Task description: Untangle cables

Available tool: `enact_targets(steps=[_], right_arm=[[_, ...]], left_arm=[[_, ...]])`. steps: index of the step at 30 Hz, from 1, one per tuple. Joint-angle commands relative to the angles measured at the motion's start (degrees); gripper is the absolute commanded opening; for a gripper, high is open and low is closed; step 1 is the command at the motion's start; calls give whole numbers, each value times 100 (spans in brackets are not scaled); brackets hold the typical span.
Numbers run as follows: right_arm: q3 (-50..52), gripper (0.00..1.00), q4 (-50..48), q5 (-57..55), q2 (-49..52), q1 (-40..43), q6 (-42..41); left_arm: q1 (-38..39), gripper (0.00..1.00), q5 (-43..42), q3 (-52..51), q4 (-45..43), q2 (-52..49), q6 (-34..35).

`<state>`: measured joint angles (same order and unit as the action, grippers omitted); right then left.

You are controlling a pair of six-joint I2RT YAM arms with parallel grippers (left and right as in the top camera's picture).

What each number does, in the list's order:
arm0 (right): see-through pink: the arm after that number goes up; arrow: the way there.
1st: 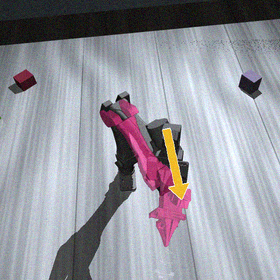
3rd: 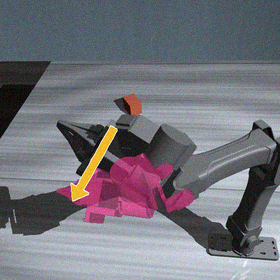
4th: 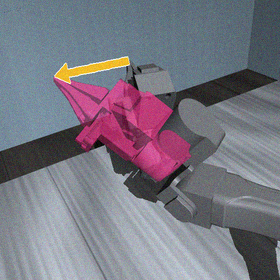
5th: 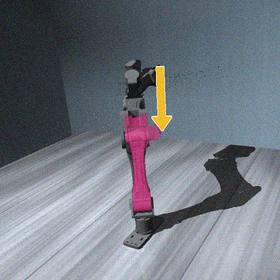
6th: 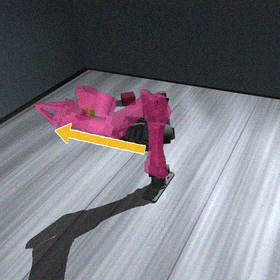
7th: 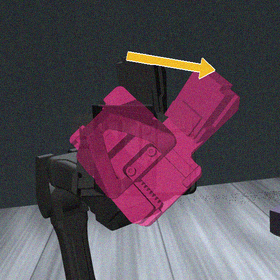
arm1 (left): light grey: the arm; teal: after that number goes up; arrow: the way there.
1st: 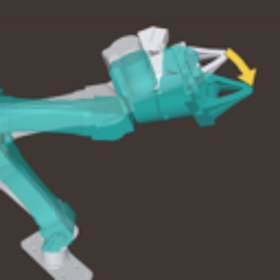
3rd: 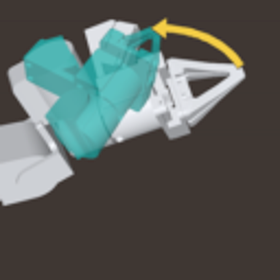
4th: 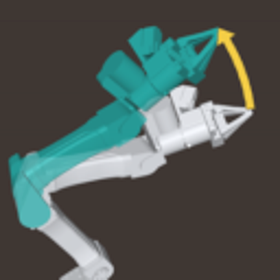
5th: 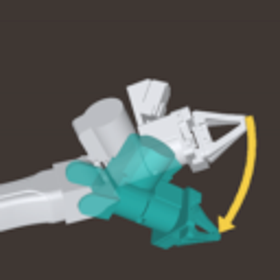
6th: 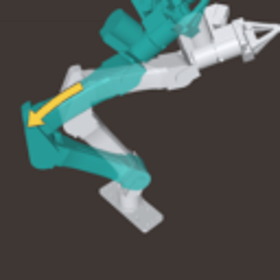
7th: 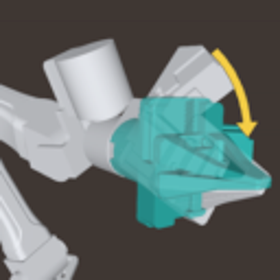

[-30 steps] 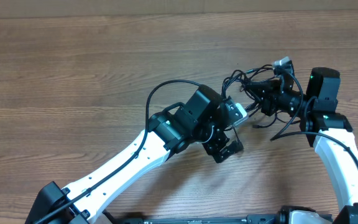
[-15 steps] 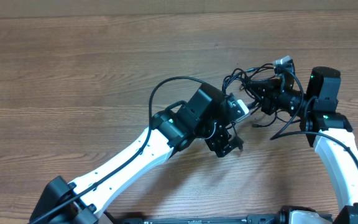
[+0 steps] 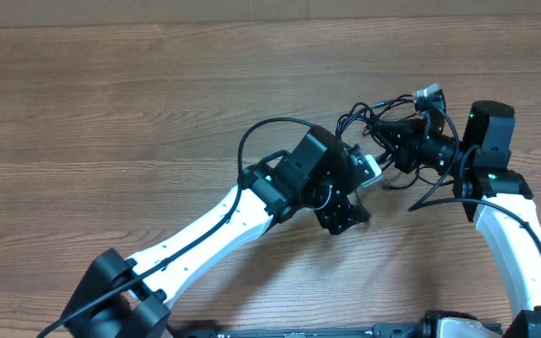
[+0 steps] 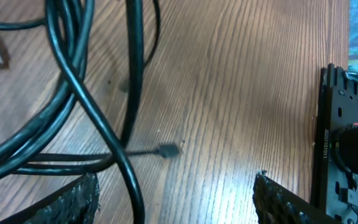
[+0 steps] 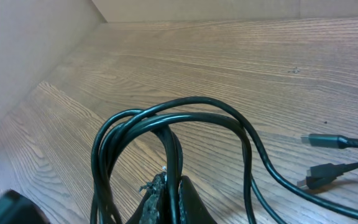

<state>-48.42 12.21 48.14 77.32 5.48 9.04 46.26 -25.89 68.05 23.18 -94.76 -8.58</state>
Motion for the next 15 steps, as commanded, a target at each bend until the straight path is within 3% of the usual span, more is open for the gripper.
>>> enact_targets(steps=[1,4,6,9,11,15], right_arm=[[-72,4,-46,55,-35,-26,-4],[-72,4,-46,55,-35,-26,-4],[-72,4,-31,55,-35,-26,-2],[-72,4,2,52,-35,-26,-2],[-72,4,11,55,-35,-26,-2],[-72,4,13,55,-35,-26,-2]], left_arm=[[28,78,-245,120,-142,-96,-61],[26,71,-240,120,-258,-96,-59],[26,62,-225,120,-302,-96,-59],[26,24,-223,120,-313,-96,-59],[24,7,-223,120,-313,-96,-59],[26,4,-223,120,-315,-96,-31]])
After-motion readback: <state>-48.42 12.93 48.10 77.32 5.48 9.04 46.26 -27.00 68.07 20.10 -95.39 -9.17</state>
